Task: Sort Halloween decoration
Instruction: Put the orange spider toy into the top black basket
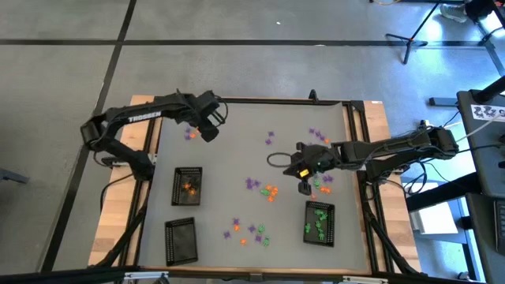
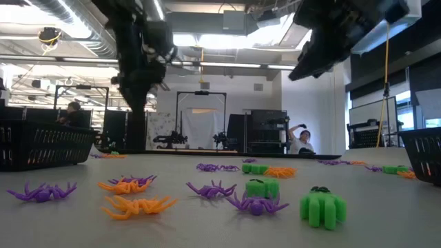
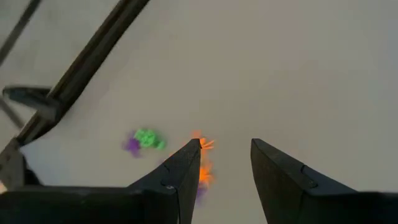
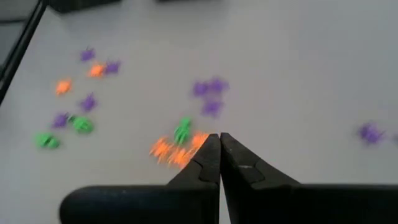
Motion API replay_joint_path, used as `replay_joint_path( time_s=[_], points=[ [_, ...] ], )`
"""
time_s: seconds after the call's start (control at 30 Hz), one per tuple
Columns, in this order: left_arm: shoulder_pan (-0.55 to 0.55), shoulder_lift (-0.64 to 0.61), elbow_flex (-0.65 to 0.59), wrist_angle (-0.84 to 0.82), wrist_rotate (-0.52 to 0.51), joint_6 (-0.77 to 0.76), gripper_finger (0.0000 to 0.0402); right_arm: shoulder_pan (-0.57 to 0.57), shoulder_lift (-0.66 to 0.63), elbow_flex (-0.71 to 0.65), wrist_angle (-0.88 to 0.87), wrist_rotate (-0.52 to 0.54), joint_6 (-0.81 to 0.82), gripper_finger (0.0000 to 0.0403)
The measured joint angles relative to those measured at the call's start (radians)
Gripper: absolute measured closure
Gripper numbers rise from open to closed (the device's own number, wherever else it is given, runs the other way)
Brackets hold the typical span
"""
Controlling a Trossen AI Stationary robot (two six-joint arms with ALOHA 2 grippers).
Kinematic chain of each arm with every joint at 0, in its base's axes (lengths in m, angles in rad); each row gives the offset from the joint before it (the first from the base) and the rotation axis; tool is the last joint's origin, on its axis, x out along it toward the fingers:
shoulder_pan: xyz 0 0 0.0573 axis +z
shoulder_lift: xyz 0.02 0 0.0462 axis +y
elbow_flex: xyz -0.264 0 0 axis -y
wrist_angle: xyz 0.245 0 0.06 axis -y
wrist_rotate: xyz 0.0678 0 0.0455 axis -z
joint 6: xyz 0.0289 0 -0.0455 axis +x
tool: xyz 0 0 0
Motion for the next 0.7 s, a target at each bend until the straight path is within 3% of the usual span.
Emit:
replay_joint_path(
  time_s=[0.17,0.3,0.47,0.7],
  points=[
    [0.096,0.076,0.0,-0.028,0.073,0.048,0.0268,-0.048,0.001,-0.073,0.201,-0.004,-0.061,0.0397],
    [0.131,0.142,0.0,-0.034,0.075,0.074,0.0268,-0.045,0.001,-0.121,0.334,-0.002,-0.111,0.0398],
    [0.146,0.215,0.0,-0.034,0.074,0.076,0.0263,-0.045,0.001,-0.137,0.363,0.001,-0.139,0.0398],
    [0.147,0.264,-0.001,-0.042,0.108,0.095,0.0219,-0.045,0.001,-0.137,0.364,0.002,-0.15,0.0398]
  ],
)
